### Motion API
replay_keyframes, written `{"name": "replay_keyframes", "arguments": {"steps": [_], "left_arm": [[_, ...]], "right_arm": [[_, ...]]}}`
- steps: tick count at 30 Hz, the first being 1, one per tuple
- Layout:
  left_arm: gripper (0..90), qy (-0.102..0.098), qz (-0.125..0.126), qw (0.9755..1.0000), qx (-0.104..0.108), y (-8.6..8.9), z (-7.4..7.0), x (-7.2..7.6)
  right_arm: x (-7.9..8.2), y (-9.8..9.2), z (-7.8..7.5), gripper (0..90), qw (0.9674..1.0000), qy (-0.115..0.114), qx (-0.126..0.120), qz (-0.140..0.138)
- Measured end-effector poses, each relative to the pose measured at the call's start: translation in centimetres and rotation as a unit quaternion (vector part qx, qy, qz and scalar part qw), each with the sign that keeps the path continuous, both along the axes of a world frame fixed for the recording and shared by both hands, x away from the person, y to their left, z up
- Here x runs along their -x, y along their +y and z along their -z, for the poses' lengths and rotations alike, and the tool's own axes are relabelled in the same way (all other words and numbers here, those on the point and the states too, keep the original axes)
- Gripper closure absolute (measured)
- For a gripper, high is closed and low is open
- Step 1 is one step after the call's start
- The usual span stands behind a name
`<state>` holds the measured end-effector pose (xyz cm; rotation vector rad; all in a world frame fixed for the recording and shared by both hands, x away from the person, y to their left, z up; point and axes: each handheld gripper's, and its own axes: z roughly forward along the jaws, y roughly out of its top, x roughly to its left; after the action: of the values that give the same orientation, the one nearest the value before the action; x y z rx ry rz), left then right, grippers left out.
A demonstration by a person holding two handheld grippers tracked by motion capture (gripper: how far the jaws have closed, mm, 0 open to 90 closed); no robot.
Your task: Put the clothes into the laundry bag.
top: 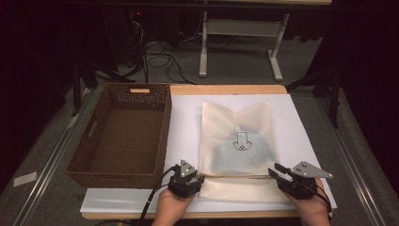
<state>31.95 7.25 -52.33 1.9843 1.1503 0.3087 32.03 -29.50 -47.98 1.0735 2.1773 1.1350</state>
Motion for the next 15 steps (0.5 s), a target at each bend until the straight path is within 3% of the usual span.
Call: {"name": "replay_keyframes", "arguments": {"steps": [4,15], "left_arm": [[69.9,0.0,0.0,1.0,0.002,0.05,-0.1,0.14],[72.2,-0.016,-0.003,0.9999,0.004,0.26,-0.73,0.77]], "right_arm": [[-0.02,0.05,0.04,65.4,1.0,0.003,0.0,0.0],[0.19,-0.21,-0.2,65.9,0.9999,0.0,-0.01,0.006]]}}
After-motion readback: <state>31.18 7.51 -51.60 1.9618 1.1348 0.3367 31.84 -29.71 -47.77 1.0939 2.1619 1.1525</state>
